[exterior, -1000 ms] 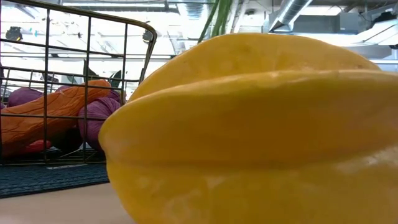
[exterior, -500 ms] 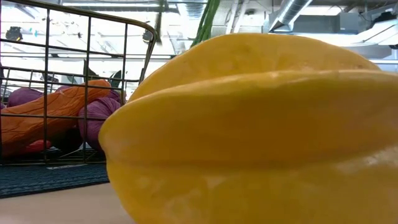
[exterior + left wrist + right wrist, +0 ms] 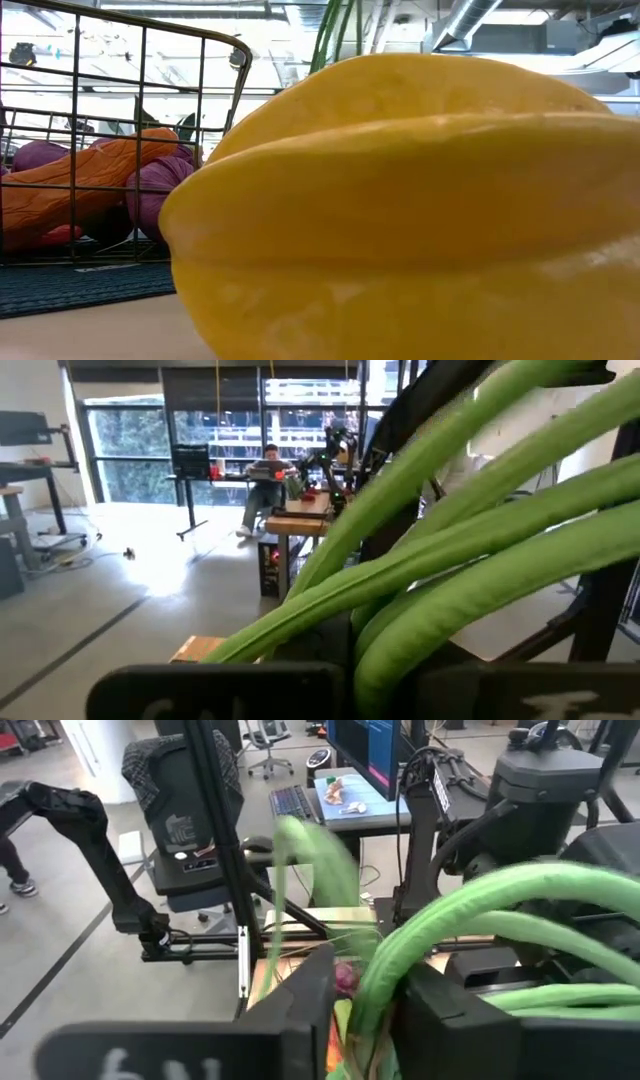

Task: Build produce basket
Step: Put the bunch of green beans into the wire basket

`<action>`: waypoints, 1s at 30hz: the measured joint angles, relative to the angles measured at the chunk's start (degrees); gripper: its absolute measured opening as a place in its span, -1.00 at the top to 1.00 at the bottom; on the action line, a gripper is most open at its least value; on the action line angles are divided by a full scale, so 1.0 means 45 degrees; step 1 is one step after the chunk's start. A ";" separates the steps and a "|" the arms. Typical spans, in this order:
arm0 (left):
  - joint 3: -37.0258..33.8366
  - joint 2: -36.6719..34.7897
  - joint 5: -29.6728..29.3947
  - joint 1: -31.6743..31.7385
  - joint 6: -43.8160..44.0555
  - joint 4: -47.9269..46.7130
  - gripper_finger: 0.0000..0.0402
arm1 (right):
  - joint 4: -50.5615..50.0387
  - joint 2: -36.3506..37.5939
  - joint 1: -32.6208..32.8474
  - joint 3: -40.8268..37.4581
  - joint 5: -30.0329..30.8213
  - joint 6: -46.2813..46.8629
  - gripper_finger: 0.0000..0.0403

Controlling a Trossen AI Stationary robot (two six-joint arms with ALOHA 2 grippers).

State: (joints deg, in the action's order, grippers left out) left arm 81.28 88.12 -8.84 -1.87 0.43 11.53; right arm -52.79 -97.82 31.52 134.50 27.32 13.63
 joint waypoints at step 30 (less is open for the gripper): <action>-0.0005 -0.2683 -0.2236 -0.0348 -0.0729 -0.3891 1.00 | -0.0310 0.2221 0.1055 -0.0010 -0.0023 0.0233 -0.13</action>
State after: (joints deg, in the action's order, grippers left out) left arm 81.25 76.04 -18.90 -3.43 -2.86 -5.98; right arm -54.19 -87.82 36.27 134.45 27.21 14.68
